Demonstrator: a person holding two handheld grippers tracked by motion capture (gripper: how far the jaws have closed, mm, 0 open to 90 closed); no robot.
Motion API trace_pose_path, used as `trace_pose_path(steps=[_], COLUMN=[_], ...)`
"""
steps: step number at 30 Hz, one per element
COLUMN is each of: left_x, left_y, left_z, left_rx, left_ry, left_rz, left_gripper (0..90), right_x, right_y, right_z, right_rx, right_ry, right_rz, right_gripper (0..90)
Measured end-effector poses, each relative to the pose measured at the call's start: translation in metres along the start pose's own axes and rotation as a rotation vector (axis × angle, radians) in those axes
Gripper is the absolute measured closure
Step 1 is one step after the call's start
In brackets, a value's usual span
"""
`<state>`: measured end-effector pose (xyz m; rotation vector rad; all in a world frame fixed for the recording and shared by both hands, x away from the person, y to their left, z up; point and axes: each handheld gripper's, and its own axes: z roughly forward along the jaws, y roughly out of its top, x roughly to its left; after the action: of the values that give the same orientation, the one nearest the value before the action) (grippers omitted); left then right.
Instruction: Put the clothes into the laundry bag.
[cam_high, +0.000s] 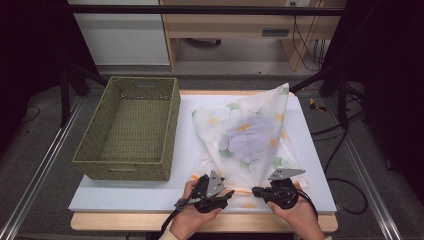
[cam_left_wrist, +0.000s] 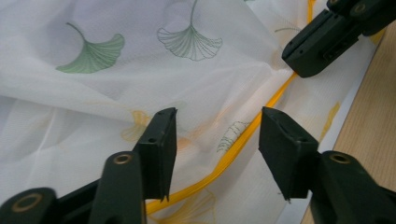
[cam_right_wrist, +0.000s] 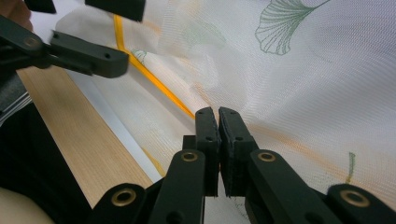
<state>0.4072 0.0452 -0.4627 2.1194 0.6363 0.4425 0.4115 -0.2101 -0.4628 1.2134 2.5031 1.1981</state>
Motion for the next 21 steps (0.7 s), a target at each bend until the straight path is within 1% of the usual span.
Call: trace_pose_path(steps=[4,5,6,8,10,11,13,15,16,17,18,19,21], left_x=[0.004,0.004,0.005,0.005,0.004,0.004,0.002,0.001,-0.001,-0.002,-0.002,-0.003,-0.003], left_y=[0.000,0.000,0.000,-0.002,-0.006,-0.009,-0.014,-0.018,-0.021,-0.024,-0.025,-0.027,-0.028], left_z=[-0.014,-0.018,-0.023,-0.032,-0.040,-0.044,-0.052,-0.059,-0.062,-0.064,-0.066,-0.067,-0.071], left_rx=[-0.022,-0.028,-0.034,-0.050,-0.057,-0.067,-0.081,-0.115,-0.138,-0.148,-0.150,-0.147,-0.161], left_ry=[0.032,0.036,0.049,0.063,0.081,0.080,0.077,0.068,0.070,0.069,0.066,0.070,0.074], left_rz=[-0.019,-0.023,-0.026,-0.053,-0.066,-0.073,-0.088,-0.103,-0.111,-0.117,-0.117,-0.112,-0.125], left_gripper=[35.0,32.5,29.8,24.3,19.1,17.5,14.3,12.1,11.2,10.3,10.1,9.6,9.4], right_x=[-0.001,-0.001,0.000,0.001,0.001,0.002,0.002,0.003,0.003,0.003,0.003,0.003,0.003], right_y=[0.000,0.001,0.001,0.001,0.001,0.001,0.001,0.001,0.001,0.001,0.002,0.002,0.002], right_z=[0.001,0.002,0.002,0.002,0.002,0.002,0.002,0.002,0.002,0.003,0.002,0.003,0.002], right_rx=[0.006,0.006,0.006,0.004,0.002,-0.002,-0.011,-0.016,-0.017,-0.021,-0.020,-0.026,-0.028], right_ry=[-0.004,-0.004,-0.006,-0.008,-0.009,-0.010,-0.010,-0.009,-0.010,-0.011,-0.013,-0.013,-0.015], right_rz=[-0.014,-0.013,-0.010,-0.018,-0.025,-0.018,-0.024,-0.023,-0.023,-0.023,-0.011,-0.017,-0.014], right_gripper=[87.1,86.8,86.4,85.6,84.7,84.0,82.8,81.4,80.3,79.2,78.8,78.4,76.6])
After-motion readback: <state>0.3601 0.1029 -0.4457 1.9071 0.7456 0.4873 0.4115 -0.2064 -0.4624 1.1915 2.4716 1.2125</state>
